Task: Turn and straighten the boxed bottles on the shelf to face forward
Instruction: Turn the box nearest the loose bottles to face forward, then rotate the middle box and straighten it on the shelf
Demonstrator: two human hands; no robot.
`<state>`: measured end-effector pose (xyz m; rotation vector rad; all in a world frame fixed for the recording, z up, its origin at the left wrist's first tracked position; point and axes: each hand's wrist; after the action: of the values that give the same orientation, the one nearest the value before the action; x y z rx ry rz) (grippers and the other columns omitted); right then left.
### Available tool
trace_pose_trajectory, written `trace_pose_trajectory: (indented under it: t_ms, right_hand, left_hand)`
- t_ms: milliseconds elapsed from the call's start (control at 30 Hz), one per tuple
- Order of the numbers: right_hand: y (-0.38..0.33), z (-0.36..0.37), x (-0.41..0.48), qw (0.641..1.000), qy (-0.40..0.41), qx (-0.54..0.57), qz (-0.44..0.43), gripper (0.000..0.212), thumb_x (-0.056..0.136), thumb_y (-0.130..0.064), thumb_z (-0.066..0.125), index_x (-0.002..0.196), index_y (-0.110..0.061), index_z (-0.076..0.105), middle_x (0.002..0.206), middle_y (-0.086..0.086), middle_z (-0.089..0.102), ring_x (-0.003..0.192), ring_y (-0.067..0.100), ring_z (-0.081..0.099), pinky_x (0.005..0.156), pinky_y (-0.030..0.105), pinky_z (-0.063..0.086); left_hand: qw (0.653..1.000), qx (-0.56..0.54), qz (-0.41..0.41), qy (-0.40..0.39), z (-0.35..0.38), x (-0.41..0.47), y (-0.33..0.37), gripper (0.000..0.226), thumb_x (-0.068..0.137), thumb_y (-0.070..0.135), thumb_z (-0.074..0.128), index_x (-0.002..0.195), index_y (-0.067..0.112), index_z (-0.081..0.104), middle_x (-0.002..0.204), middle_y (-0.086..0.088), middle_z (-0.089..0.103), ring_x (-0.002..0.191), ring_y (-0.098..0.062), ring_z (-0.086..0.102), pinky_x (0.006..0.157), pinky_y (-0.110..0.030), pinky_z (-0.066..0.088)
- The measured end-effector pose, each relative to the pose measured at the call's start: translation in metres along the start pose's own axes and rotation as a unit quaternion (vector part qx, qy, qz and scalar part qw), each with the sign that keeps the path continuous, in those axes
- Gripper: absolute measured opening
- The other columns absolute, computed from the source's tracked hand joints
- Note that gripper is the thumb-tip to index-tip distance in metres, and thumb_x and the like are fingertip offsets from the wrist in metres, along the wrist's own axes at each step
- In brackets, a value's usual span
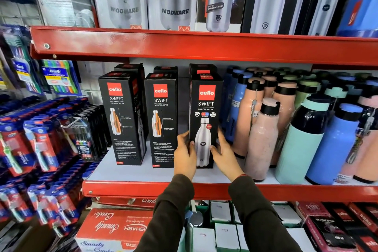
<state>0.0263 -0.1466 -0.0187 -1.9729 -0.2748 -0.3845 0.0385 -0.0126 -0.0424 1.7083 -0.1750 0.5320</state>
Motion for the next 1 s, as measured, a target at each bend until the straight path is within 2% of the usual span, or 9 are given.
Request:
trace_pose_trajectory:
  t_ms: [167, 333, 500, 567, 633, 733, 833, 900, 1000]
  right_hand:
    - [0.005, 0.003, 0.001, 1.0, 0.014, 0.005, 0.024, 0.071, 0.097, 0.005, 0.048, 0.155, -0.024, 0.019, 0.137, -0.013, 0.038, 0.133, 0.004, 0.033, 0.112, 0.024, 0.028]
    - [0.012, 0.004, 0.001, 0.999, 0.047, 0.008, 0.018, 0.07, 0.095, 0.006, 0.049, 0.153, -0.025, 0.025, 0.142, -0.013, 0.04, 0.139, 0.01, 0.036, 0.115, 0.028, 0.031]
    - [0.013, 0.004, -0.002, 0.996, 0.088, -0.002, 0.029, 0.062, 0.094, 0.001, 0.058, 0.149, -0.019, 0.038, 0.15, 0.005, 0.049, 0.14, 0.019, 0.044, 0.117, 0.04, 0.037]
    - [0.013, 0.004, -0.004, 0.993, 0.114, -0.009, 0.032, 0.056, 0.092, -0.002, 0.062, 0.143, -0.017, 0.047, 0.142, 0.006, 0.057, 0.129, 0.015, 0.051, 0.109, 0.029, 0.043]
    - [0.011, 0.005, -0.008, 0.989, 0.141, -0.014, 0.033, 0.047, 0.089, -0.003, 0.067, 0.133, -0.015, 0.056, 0.13, 0.006, 0.064, 0.114, 0.01, 0.056, 0.094, 0.015, 0.045]
    - [0.005, 0.006, -0.013, 0.979, 0.204, 0.01, 0.002, 0.037, 0.085, 0.003, 0.067, 0.115, -0.018, 0.062, 0.114, 0.004, 0.068, 0.103, 0.016, 0.064, 0.087, 0.02, 0.052]
    - [-0.006, 0.017, -0.021, 0.961, 0.273, 0.027, -0.037, 0.036, 0.085, 0.005, 0.063, 0.106, -0.024, 0.061, 0.108, 0.004, 0.065, 0.093, 0.015, 0.064, 0.074, 0.008, 0.047]
    - [-0.016, 0.027, -0.025, 0.955, 0.284, 0.03, -0.073, 0.032, 0.086, -0.001, 0.064, 0.105, -0.027, 0.061, 0.104, 0.001, 0.063, 0.085, 0.005, 0.061, 0.068, 0.009, 0.047]
    - [-0.032, 0.048, -0.024, 0.96, 0.255, 0.036, -0.111, 0.027, 0.087, -0.006, 0.066, 0.104, -0.026, 0.062, 0.099, -0.003, 0.062, 0.082, 0.003, 0.059, 0.066, 0.01, 0.045]
  left_hand:
    - [1.0, 0.006, -0.002, -0.005, -0.002, -0.001, 0.001, 0.032, 0.101, 0.013, 0.048, 0.132, 0.019, 0.045, 0.124, 0.009, 0.06, 0.111, -0.003, 0.057, 0.095, -0.02, 0.042]
    - [1.0, 0.005, -0.003, -0.012, 0.0, -0.001, 0.001, 0.031, 0.101, 0.013, 0.048, 0.132, 0.016, 0.045, 0.132, -0.001, 0.063, 0.113, -0.006, 0.058, 0.096, -0.022, 0.044]
    - [1.0, -0.002, 0.001, -0.004, -0.001, -0.003, 0.002, 0.032, 0.101, 0.012, 0.048, 0.132, 0.015, 0.045, 0.134, -0.005, 0.062, 0.113, -0.009, 0.06, 0.098, -0.022, 0.044]
    - [1.0, -0.004, 0.0, -0.004, -0.001, -0.006, 0.004, 0.034, 0.101, 0.011, 0.048, 0.134, 0.016, 0.045, 0.135, -0.004, 0.062, 0.117, -0.01, 0.06, 0.099, -0.022, 0.043]
    - [1.0, -0.005, -0.001, -0.005, -0.003, -0.009, 0.005, 0.037, 0.101, 0.011, 0.047, 0.138, 0.017, 0.045, 0.138, -0.003, 0.06, 0.12, -0.007, 0.056, 0.102, -0.021, 0.041]
    - [1.0, -0.008, 0.028, 0.005, -0.006, -0.013, 0.009, 0.042, 0.101, 0.01, 0.046, 0.143, 0.016, 0.042, 0.142, 0.0, 0.055, 0.128, -0.006, 0.052, 0.108, -0.023, 0.04]
    - [0.997, -0.001, 0.068, 0.028, -0.02, -0.016, 0.013, 0.042, 0.101, 0.013, 0.046, 0.143, 0.018, 0.044, 0.14, 0.004, 0.056, 0.13, -0.005, 0.052, 0.11, -0.025, 0.042]
    - [0.992, 0.018, 0.113, 0.052, -0.031, -0.017, 0.018, 0.041, 0.101, 0.012, 0.046, 0.141, 0.019, 0.046, 0.137, 0.006, 0.055, 0.129, -0.004, 0.051, 0.11, -0.024, 0.042]
    - [0.974, 0.071, 0.179, 0.117, -0.049, -0.012, 0.02, 0.04, 0.101, 0.009, 0.045, 0.139, 0.019, 0.048, 0.137, 0.001, 0.052, 0.132, -0.011, 0.046, 0.112, -0.024, 0.034]
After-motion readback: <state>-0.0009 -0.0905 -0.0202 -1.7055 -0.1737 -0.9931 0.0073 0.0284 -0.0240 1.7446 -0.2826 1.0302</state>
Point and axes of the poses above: each hand's wrist, its own x-axis towards the middle knuckle, its own z-axis out of the palm, y = z × x
